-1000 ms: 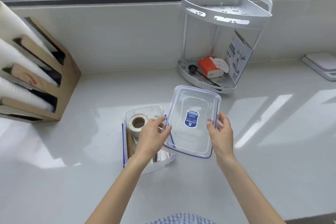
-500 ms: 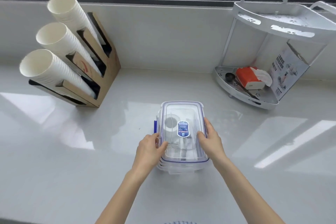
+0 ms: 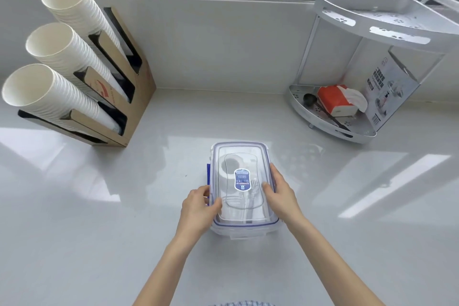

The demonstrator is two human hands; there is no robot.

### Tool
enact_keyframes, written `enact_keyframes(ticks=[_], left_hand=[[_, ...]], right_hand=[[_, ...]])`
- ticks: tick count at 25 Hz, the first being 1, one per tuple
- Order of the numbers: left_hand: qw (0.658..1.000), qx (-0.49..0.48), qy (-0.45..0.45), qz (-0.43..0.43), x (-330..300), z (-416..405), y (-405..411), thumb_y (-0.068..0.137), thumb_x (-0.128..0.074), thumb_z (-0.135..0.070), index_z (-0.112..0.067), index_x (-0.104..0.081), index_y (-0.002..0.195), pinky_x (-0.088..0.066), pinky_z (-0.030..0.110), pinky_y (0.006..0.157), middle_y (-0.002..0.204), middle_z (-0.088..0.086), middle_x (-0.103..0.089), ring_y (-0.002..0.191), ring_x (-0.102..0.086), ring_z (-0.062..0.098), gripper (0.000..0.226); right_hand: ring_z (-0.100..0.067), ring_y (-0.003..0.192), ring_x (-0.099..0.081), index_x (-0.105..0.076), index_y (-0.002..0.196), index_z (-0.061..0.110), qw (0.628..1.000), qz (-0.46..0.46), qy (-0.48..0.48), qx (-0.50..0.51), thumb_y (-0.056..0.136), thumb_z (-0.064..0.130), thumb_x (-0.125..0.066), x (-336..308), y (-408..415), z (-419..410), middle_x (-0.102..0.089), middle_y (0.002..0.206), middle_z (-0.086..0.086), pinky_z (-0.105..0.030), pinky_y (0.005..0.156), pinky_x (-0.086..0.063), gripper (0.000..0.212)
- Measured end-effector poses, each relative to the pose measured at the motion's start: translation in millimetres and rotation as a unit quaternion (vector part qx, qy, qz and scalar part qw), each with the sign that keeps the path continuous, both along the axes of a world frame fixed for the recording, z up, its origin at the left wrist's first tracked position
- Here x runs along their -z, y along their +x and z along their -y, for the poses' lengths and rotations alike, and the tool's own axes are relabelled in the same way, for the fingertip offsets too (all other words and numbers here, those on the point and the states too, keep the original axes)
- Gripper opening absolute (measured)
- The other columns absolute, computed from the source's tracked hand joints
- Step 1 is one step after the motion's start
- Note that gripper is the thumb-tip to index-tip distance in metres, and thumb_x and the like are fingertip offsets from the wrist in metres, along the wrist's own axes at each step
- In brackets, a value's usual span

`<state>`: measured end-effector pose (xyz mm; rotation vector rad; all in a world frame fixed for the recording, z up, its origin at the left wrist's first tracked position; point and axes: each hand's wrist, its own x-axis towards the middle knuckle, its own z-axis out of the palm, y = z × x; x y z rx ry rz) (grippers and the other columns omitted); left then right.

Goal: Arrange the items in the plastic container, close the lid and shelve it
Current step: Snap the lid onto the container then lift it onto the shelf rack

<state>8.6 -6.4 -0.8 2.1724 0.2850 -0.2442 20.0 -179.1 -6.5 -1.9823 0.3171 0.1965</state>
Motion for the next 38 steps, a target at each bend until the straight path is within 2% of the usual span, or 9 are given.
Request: enact_keyframes(ticks=[7, 11, 13, 15, 18, 21, 25, 32, 38], left_hand=[[0.993, -0.002, -0.109, -0.050, 15, -6, 5, 0.083, -0.054, -0.011, -0.013, -0.051, 0.120, -0.048, 0.034, 0.091, 0.124, 0.013, -0.055, 0.102, -0.059, 0.025, 0.037], [0.980, 0.001, -0.185, -0.068, 14, -9, 9, 0.083, -0.051, -0.001, -0.013, -0.049, 0.124, -0.048, 0.006, 0.059, 0.118, 0.010, -0.059, 0.088, -0.058, 0.014, 0.042], [0.977, -0.007, -0.203, -0.067, 15, -8, 12, 0.084, -0.050, 0.001, -0.011, -0.050, 0.122, -0.043, -0.001, 0.049, 0.109, 0.008, -0.058, 0.079, -0.055, 0.007, 0.040], [0.975, -0.023, -0.215, -0.059, 16, -8, 14, 0.087, -0.050, -0.005, -0.009, -0.053, 0.119, -0.044, 0.000, 0.055, 0.108, 0.007, -0.060, 0.082, -0.057, 0.011, 0.032], [0.969, -0.038, -0.236, -0.060, 20, -11, 17, 0.091, -0.047, -0.015, -0.006, -0.059, 0.115, -0.047, 0.020, 0.077, 0.116, 0.012, -0.065, 0.098, -0.060, 0.023, 0.028], [0.964, -0.030, -0.255, -0.069, 23, -14, 19, 0.090, -0.047, -0.010, -0.005, -0.060, 0.114, -0.046, 0.022, 0.075, 0.111, 0.012, -0.066, 0.092, -0.059, 0.021, 0.027], [0.962, -0.023, -0.260, -0.075, 25, -14, 20, 0.088, -0.047, -0.003, -0.005, -0.059, 0.115, -0.047, 0.027, 0.086, 0.106, 0.011, -0.065, 0.098, -0.058, 0.023, 0.029], [0.961, -0.027, -0.267, -0.072, 28, -14, 20, 0.088, -0.047, -0.004, -0.006, -0.059, 0.116, -0.047, 0.025, 0.084, 0.115, 0.014, -0.064, 0.104, -0.059, 0.025, 0.030], [0.961, -0.028, -0.266, -0.070, 30, -14, 20, 0.089, -0.048, -0.006, -0.006, -0.057, 0.117, -0.045, 0.029, 0.090, 0.118, 0.016, -0.063, 0.109, -0.058, 0.028, 0.030]], right_hand=[[-0.015, 0.137, -0.032, -0.026, 0.142, 0.019, 1.000, -0.005, 0.021, 0.011, 0.092, 0.011, -0.045, 0, 1, 1, -0.033, 0.150, 0.003, -0.018, 0.104, -0.023, 0.054], [-0.017, 0.111, -0.049, -0.040, 0.135, 0.019, 0.998, -0.010, 0.035, 0.050, 0.087, 0.015, -0.057, -2, -2, 5, -0.052, 0.127, -0.002, -0.023, 0.091, -0.035, 0.051], [-0.016, 0.098, -0.049, -0.044, 0.132, 0.018, 0.996, -0.020, 0.045, 0.069, 0.088, 0.019, -0.057, -2, -4, 6, -0.051, 0.111, 0.000, -0.025, 0.085, -0.037, 0.046], [-0.016, 0.094, -0.050, -0.047, 0.128, 0.015, 0.995, -0.035, 0.049, 0.081, 0.090, 0.022, -0.053, 0, -6, 7, -0.052, 0.103, 0.000, -0.025, 0.083, -0.036, 0.040], [-0.017, 0.090, -0.053, -0.051, 0.124, 0.012, 0.992, -0.052, 0.063, 0.094, 0.089, 0.024, -0.054, 5, -7, 9, -0.058, 0.094, -0.003, -0.026, 0.082, -0.036, 0.037], [-0.019, 0.095, -0.055, -0.052, 0.125, 0.012, 0.992, -0.062, 0.061, 0.094, 0.088, 0.025, -0.056, 7, -6, 12, -0.060, 0.099, -0.005, -0.027, 0.085, -0.038, 0.039], [-0.018, 0.096, -0.052, -0.052, 0.125, 0.012, 0.994, -0.061, 0.042, 0.082, 0.088, 0.023, -0.056, 8, -5, 14, -0.058, 0.103, -0.003, -0.026, 0.085, -0.036, 0.039], [-0.017, 0.096, -0.051, -0.051, 0.124, 0.011, 0.994, -0.054, 0.050, 0.084, 0.088, 0.023, -0.057, 9, -6, 13, -0.056, 0.104, -0.004, -0.025, 0.085, -0.036, 0.039], [-0.024, 0.126, -0.044, -0.033, 0.139, 0.015, 0.987, -0.113, 0.068, 0.087, 0.088, 0.038, -0.054, 11, -11, 16, -0.045, 0.139, -0.014, -0.031, 0.100, -0.035, 0.060]])
